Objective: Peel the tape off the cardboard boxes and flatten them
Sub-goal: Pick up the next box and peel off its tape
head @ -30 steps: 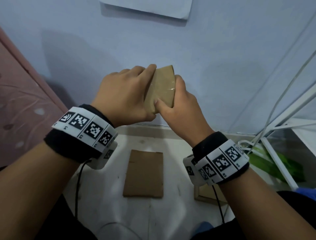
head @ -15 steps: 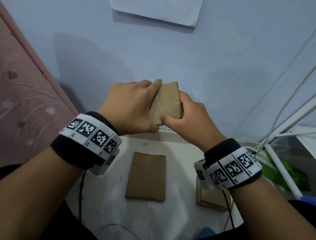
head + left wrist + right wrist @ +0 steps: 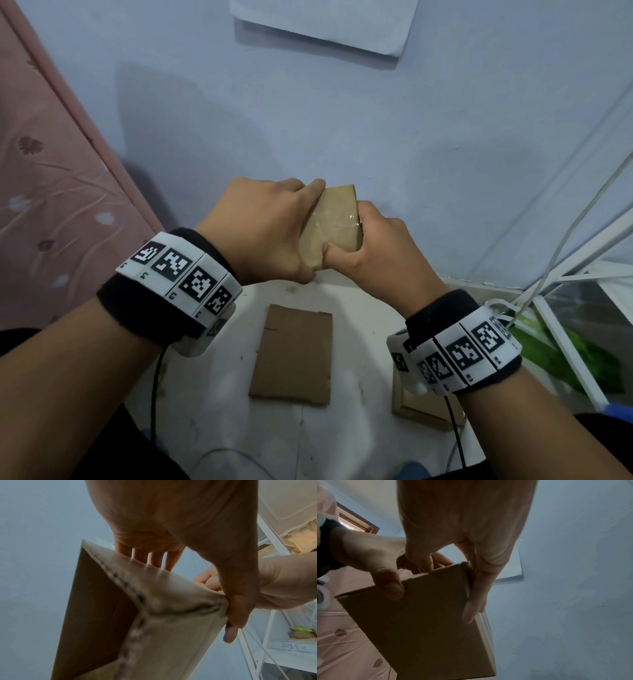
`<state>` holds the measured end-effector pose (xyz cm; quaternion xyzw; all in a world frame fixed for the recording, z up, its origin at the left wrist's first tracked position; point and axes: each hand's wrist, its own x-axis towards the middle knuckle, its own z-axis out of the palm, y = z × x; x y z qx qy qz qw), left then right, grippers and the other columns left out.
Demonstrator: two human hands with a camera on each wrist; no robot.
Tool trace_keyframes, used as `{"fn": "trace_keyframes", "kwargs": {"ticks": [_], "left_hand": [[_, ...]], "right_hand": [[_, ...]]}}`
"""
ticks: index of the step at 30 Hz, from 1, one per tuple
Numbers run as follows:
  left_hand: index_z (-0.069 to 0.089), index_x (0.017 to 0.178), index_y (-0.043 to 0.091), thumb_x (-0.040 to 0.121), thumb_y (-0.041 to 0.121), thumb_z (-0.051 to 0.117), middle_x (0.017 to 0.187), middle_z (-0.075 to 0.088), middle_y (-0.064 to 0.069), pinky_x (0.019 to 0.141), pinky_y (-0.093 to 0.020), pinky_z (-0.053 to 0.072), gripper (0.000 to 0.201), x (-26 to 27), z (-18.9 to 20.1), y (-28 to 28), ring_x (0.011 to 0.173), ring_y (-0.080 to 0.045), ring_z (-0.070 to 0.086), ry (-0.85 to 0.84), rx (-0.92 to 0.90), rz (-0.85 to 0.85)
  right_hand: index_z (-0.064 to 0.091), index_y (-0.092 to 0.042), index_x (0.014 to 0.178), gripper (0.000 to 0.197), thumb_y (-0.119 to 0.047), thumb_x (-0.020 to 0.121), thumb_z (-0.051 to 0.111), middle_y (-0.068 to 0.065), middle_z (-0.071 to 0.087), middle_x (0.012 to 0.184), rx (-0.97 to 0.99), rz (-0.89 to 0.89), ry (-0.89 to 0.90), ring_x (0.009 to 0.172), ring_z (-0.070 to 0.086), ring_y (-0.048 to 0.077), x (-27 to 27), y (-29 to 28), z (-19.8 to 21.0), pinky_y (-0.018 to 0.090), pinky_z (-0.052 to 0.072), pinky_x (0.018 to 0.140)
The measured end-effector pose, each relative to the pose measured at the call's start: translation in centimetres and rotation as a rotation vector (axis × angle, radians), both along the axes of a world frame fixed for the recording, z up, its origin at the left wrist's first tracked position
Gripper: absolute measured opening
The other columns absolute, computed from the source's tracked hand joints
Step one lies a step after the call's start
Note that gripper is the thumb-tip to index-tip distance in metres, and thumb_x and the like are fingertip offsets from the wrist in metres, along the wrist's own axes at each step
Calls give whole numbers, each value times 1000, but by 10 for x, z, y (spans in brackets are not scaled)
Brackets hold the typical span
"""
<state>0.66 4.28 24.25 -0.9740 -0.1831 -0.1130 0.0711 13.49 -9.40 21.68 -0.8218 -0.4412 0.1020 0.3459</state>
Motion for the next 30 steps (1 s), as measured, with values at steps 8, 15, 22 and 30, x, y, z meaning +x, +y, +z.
{"fn": "trace_keyframes", "kwargs": {"ticks": [8,15,22,30], "left_hand": [[50,126,27,50,70,65,93,62,7,60,-33,50,88,-1,1,-1,75,-21,64,63,-3,4],[50,119,28,50,68,66,86,58,7,54,-28,41,82,-3,0,-3,69,-20,61,94,-14,-6],[50,118,28,50,69,66,86,58,7,55,-28,42,80,-5,-3,-3,70,-20,61,113,-26,-10],[49,121,27,51,68,63,91,60,7,59,-32,49,82,-4,-4,-5,71,-20,62,125,-19,-24]], "right_hand": [[46,-27,130,54,-49,84,64,-1,64,92,-30,12,-14,80,64,20,-1,-2,-11,34,54,63],[47,-26,134,55,-47,87,67,-1,65,93,-21,14,0,81,65,16,-2,-3,-14,31,54,63],[47,-26,134,59,-51,82,60,2,64,92,-29,9,5,84,63,23,-3,-2,-21,35,53,64],[51,-26,127,50,-53,87,67,0,63,96,10,-22,68,81,62,14,-4,-4,-25,23,45,59]]}}
